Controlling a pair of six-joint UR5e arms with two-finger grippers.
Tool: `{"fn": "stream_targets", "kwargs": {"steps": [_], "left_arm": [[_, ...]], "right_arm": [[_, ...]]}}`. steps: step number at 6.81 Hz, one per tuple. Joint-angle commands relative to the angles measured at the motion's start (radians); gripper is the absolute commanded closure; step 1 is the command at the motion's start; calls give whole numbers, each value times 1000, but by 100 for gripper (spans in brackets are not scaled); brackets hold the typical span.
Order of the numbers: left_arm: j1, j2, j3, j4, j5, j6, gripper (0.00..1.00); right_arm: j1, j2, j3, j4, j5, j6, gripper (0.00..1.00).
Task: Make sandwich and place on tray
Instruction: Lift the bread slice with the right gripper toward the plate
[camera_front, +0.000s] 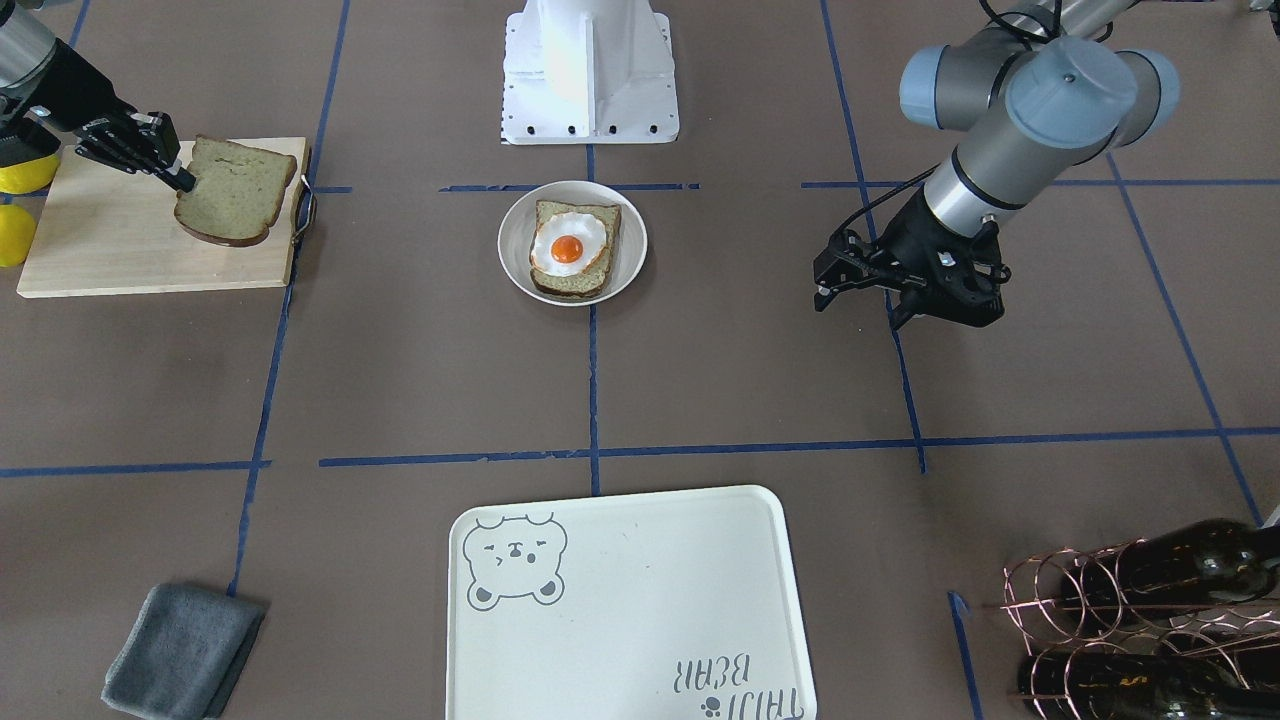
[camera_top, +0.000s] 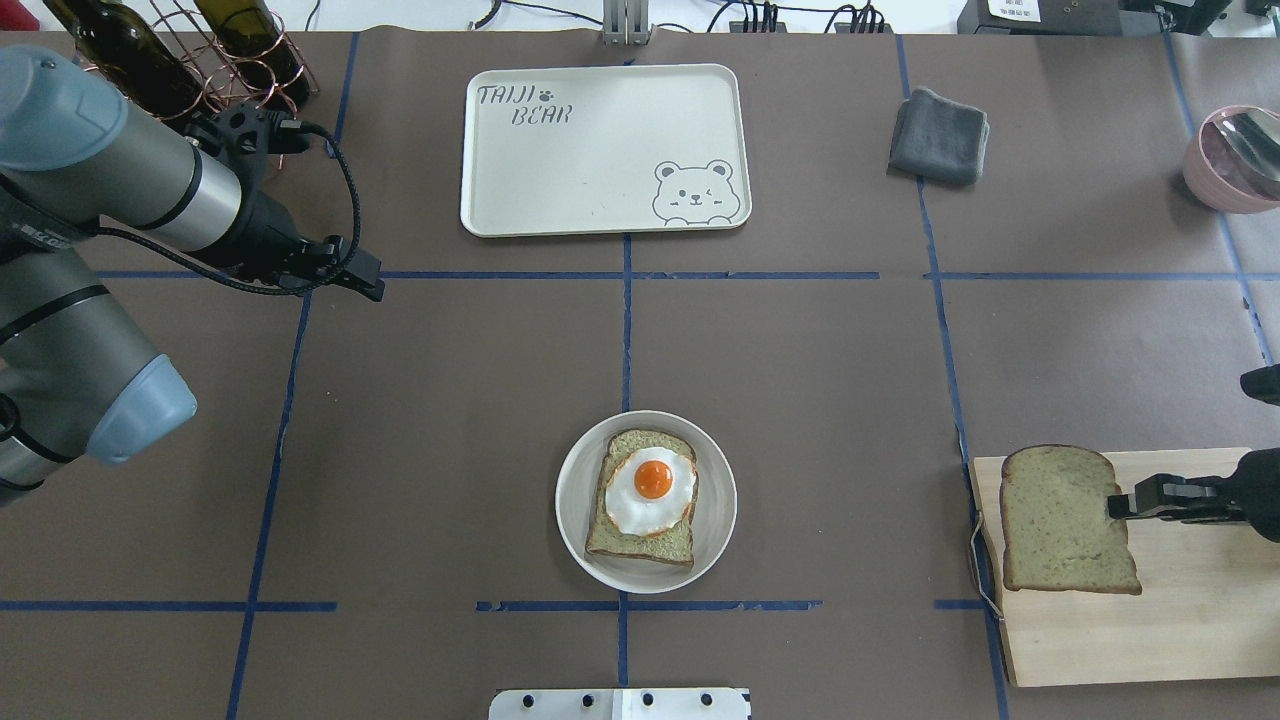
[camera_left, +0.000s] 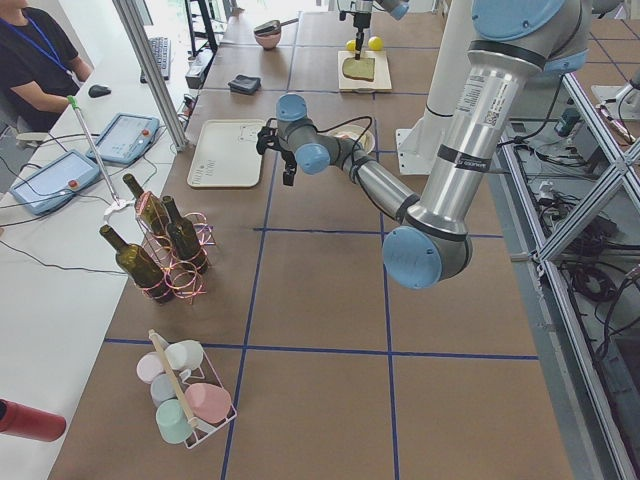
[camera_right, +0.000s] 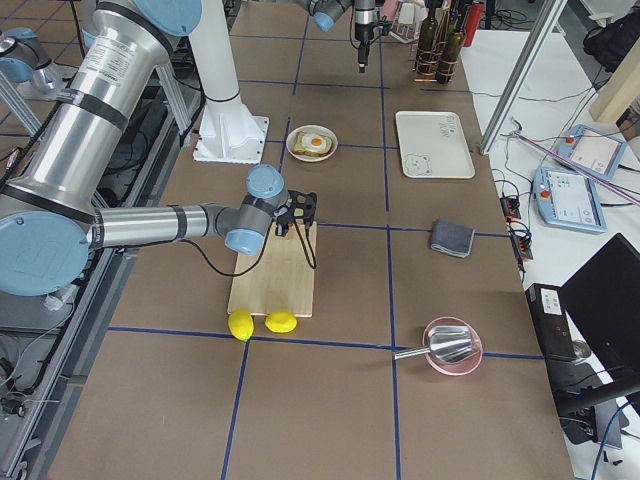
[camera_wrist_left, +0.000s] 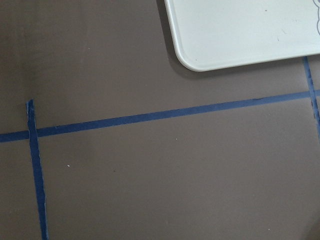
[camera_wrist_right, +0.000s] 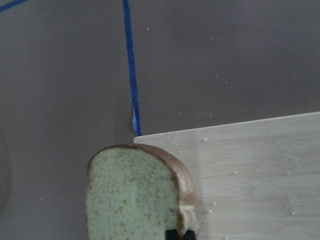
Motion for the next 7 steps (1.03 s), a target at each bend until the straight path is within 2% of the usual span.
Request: {"fn": "stream_targets", "kwargs": {"steps": [1,2,4,5,7], "left_arm": [[2,-30,16,1,8,-9,6],[3,-36,14,-1,10,-12,1],[43,-57,8,-1,14,-125,0],[48,-61,-1,-1,14,-139,0],[66,-61,7,-1,13,-155,0]], "right_arm": [[57,107,2,3,60,9,100],[56,185,-2,0,59,14,100],[50,390,-66,-44,57,137,100],[7,497,-70,-139,35,185,100],[-160,669,-67,-355,-130,211,100]]}}
